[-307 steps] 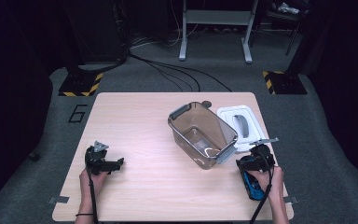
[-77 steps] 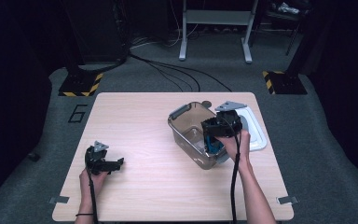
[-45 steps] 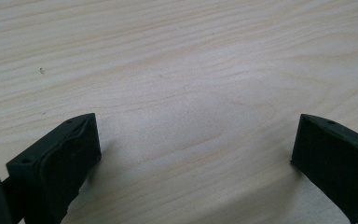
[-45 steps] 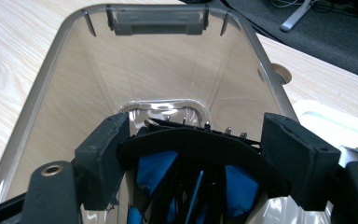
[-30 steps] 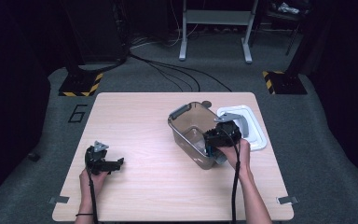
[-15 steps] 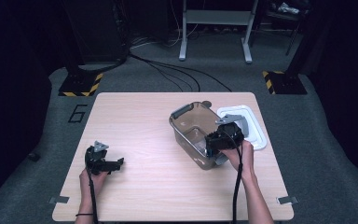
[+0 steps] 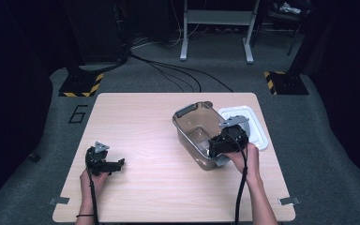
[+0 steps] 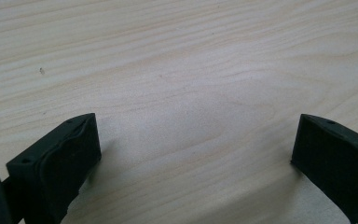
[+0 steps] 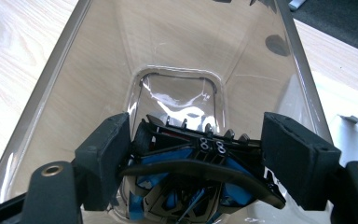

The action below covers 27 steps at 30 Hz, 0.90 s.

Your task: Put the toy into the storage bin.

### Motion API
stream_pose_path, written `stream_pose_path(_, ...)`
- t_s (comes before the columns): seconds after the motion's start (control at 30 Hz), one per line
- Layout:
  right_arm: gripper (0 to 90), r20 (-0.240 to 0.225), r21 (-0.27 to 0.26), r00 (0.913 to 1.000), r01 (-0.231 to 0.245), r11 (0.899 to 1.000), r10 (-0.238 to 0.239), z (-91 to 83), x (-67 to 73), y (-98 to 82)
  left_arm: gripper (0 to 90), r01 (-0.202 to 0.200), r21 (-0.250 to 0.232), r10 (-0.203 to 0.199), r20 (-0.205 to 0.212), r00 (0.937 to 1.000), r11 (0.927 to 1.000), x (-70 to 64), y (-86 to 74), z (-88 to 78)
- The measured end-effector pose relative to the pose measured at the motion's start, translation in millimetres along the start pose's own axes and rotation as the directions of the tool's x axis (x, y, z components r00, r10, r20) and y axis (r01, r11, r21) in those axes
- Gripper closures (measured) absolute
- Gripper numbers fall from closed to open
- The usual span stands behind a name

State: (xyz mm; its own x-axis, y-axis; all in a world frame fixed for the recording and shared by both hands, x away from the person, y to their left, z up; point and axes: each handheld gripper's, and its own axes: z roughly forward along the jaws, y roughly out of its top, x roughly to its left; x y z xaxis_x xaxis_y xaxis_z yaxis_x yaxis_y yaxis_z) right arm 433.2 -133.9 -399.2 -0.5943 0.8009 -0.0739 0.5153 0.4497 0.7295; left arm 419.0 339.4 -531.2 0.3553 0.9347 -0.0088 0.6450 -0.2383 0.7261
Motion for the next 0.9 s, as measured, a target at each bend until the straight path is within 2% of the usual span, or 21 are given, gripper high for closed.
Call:
stream_pose_path(0.6,25.1,-0.013,0.021,0.9994,-0.031,0.999,0.031,-7.9,-0.4,-2.2,1.0,0.000,0.000,0.000,0.000,1.0000,1.0000,0.0,0.0,0.0)
stream_pose_path(0.9,21.4,-0.011,0.024,0.9990,-0.043,0.999,0.043,-8.0,-2.4,-1.6,1.0,0.000,0.000,0.000,0.000,1.0000,1.0000,0.0,0.0,0.0)
